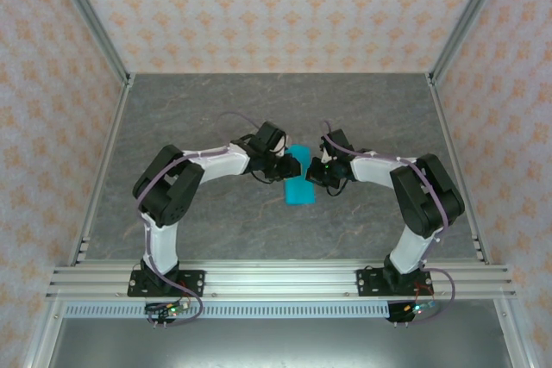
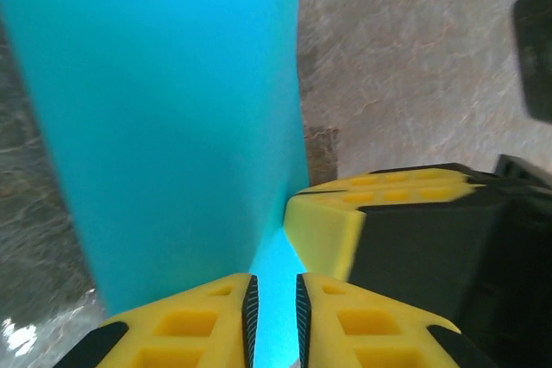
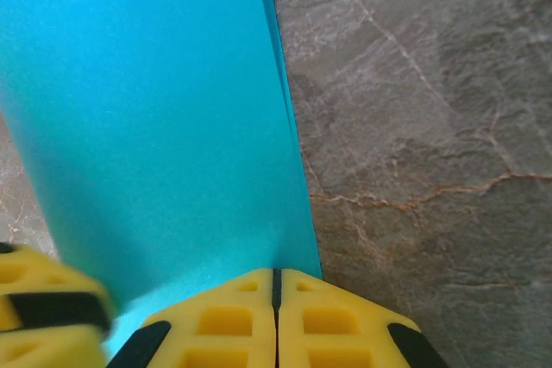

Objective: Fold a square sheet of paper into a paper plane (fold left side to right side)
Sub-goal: First fold the square sheet of paper in half at the center of the table.

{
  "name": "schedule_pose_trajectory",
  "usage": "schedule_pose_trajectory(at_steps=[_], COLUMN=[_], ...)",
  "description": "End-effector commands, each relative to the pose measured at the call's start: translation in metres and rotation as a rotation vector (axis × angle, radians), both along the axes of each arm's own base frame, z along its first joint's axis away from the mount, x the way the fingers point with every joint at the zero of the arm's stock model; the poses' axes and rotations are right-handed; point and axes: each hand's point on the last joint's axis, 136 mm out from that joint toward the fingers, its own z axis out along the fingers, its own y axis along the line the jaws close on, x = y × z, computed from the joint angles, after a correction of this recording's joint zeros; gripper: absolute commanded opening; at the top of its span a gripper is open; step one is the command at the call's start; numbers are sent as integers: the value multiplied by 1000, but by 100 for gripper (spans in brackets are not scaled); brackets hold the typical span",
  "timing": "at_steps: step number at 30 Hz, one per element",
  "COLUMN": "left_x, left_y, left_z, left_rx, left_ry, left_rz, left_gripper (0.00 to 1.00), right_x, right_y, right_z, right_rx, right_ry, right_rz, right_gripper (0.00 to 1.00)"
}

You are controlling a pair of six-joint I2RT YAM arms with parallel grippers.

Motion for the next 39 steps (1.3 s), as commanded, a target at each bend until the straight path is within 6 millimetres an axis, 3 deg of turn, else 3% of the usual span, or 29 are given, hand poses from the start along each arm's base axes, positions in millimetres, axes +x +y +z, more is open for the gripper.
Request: schedule_pose_trajectory(at_steps=[1,7,14,23,25,29,33,38,39], left_x=[7,1,-6,-12,-8,-3,0,4,6], left_y=[-8,21,42,74,74,63,36,3,2], left_z=[3,-31,-47,-41,-23,0,23,22,9], left_rx=[-17,155,208,219,193,121,41,30,43], left_ry=[-6,33,59,57,22,-29,-84,-92,-71], left_rz=[0,31,61,95,96,69,13,-33,-29], left_gripper=[22,21,20,21,20,18,17,17,17], right_x=[-11,-12,-15,-17,-17,-17,-17,-17,-17], right_y=[-9,-11,-16,-18,-18,-17,-17,-17,-17], right_z=[-18,-19,-22,-23,-23,-23,-22,-22,-22], right_rx=[-72,-84,-119,-127,-125,-124,-122,-121,-119], right_ry=[56,59,71,75,76,74,72,74,73], right_rz=[9,15,21,23,24,25,26,26,24], right_gripper=[7,7,7,7,7,7,7,7,7])
